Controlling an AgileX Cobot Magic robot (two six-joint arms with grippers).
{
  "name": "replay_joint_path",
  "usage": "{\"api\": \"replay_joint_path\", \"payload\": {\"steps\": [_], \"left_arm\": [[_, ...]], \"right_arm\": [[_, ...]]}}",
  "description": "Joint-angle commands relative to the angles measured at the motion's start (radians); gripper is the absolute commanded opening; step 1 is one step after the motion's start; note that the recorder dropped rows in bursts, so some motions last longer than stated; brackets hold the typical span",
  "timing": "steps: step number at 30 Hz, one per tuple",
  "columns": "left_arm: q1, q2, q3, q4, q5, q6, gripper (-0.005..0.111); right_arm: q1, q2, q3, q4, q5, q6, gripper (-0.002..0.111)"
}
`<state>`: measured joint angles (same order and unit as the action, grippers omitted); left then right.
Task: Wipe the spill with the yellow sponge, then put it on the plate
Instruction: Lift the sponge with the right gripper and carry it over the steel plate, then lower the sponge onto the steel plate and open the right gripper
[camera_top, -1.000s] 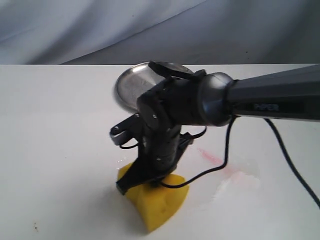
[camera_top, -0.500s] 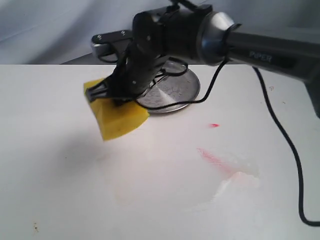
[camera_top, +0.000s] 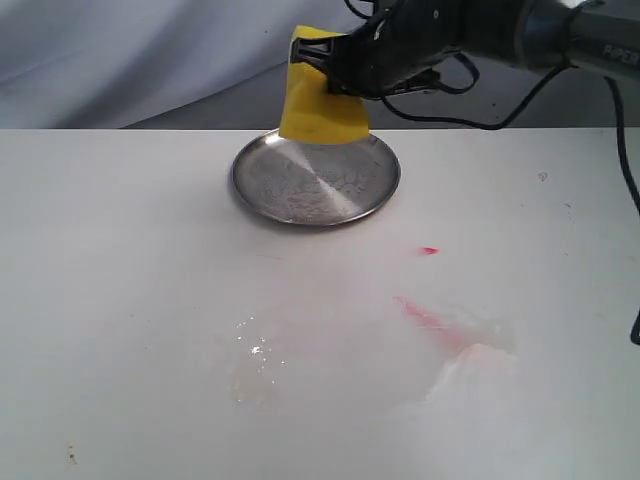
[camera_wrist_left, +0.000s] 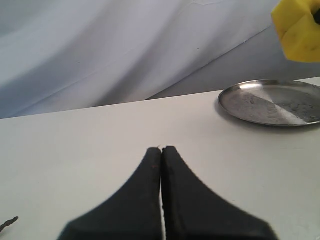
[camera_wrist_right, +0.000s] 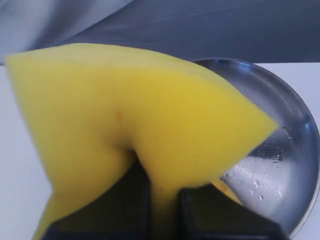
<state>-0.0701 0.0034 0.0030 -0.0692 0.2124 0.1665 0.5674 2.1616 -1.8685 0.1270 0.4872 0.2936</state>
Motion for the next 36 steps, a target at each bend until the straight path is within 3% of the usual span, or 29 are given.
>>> {"api": "replay_joint_path", "payload": {"steps": [1,6,10,11,12,15,17,21,22,23,26,28,36], "left_arm": [[0.001,-0.003,-0.003,0.0,-0.007,-0.007,0.0],[0.001,-0.003,-0.003,0.0,-0.007,-0.007,0.0],[0.001,-0.003,-0.003,0.0,-0.007,-0.007,0.0],[0.001,-0.003,-0.003,0.0,-0.007,-0.007,0.0],[0.001,-0.003,-0.003,0.0,-0.007,-0.007,0.0],[0.001,-0.003,-0.003,0.0,-0.007,-0.007,0.0],[0.001,-0.003,-0.003,0.0,-0.007,-0.007,0.0],[0.001,-0.003,-0.003,0.0,-0.007,-0.007,0.0],[0.001,-0.003,-0.003,0.0,-0.007,-0.007,0.0],[0.001,-0.003,-0.003,0.0,-0.007,-0.007,0.0],[0.001,-0.003,-0.003,0.0,-0.007,-0.007,0.0],[0.001,-0.003,-0.003,0.0,-0.007,-0.007,0.0],[0.001,-0.003,-0.003,0.0,-0.007,-0.007,0.0]], "right_arm": [[-0.031,0.079,-0.007,0.064,-0.093,-0.002,0.0],[-0.032,0.149,-0.007,0.064,-0.207,-0.002,0.005],[-0.032,0.18,-0.007,0.064,-0.216,-0.002,0.035],[-0.032,0.18,-0.007,0.067,-0.194,-0.009,0.05],[-0.032,0.18,-0.007,0.067,-0.184,-0.009,0.057],[-0.032,0.178,-0.007,0.067,-0.151,-0.009,0.068],[-0.032,0.173,-0.007,0.067,-0.117,-0.009,0.07],[-0.032,0.116,-0.007,0.06,-0.023,-0.005,0.06],[-0.032,0.099,-0.007,0.046,0.003,-0.01,0.054],[-0.032,0.069,-0.007,0.0,0.054,-0.022,0.04],[-0.019,0.026,0.011,-0.04,0.126,-0.105,0.02],[-0.009,-0.033,0.096,-0.038,0.123,-0.139,0.001],[-0.009,-0.275,0.628,-0.01,-0.175,-0.173,0.0]]}}
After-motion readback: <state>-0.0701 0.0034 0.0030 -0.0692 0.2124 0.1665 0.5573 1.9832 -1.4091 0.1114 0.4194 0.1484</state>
